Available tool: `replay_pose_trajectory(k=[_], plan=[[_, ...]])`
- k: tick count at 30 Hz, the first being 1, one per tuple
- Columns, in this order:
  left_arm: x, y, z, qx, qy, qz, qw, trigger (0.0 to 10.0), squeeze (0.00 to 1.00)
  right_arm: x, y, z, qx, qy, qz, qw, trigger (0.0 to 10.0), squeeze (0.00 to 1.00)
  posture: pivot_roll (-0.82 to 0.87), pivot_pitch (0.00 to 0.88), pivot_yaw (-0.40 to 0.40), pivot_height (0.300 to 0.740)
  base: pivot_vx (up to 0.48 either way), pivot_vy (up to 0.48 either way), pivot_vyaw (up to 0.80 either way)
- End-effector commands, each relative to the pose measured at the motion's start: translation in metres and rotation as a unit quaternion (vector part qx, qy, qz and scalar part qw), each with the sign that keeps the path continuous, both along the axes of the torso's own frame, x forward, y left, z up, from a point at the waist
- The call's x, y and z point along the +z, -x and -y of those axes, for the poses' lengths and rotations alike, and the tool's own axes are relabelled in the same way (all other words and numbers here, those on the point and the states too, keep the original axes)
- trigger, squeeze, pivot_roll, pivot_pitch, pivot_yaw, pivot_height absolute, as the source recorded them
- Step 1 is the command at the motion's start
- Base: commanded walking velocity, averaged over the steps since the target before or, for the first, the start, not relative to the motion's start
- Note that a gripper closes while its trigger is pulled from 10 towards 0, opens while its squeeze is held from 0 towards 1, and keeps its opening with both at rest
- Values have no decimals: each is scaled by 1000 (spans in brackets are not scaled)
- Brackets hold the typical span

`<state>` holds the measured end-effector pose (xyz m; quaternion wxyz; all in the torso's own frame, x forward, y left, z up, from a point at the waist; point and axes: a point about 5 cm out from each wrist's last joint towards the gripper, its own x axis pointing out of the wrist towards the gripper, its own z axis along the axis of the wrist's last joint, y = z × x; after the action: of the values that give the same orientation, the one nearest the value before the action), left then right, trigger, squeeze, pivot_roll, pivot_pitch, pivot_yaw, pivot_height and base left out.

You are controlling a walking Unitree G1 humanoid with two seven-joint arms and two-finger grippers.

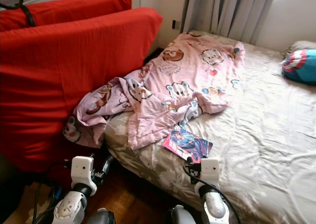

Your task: Clean up the room

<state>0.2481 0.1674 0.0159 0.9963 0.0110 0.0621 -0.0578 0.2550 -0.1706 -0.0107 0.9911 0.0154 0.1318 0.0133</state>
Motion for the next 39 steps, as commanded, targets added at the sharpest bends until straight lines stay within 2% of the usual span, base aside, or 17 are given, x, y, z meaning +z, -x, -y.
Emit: replay_pose_trajectory(k=[1, 12, 39], plan=[[1, -1, 1, -7, -2, -1, 1000, 10000, 0, -2, 2, 2, -4, -3, -5, 1000, 10000, 0, 24, 71, -54, 651, 0, 0, 0], [0, 0, 0, -10, -1, -6, 1000, 10000, 0, -4, 3, 1, 1, -8, -12, 1000, 10000, 0, 23, 72, -49, 651, 0, 0, 0], [-1, 1, 2, -9, 6, -12, 1000, 10000, 0, -12, 6, -2, 27, -16, -39, 999, 10000, 0, 17, 76, -48, 651, 291, 0, 0]])
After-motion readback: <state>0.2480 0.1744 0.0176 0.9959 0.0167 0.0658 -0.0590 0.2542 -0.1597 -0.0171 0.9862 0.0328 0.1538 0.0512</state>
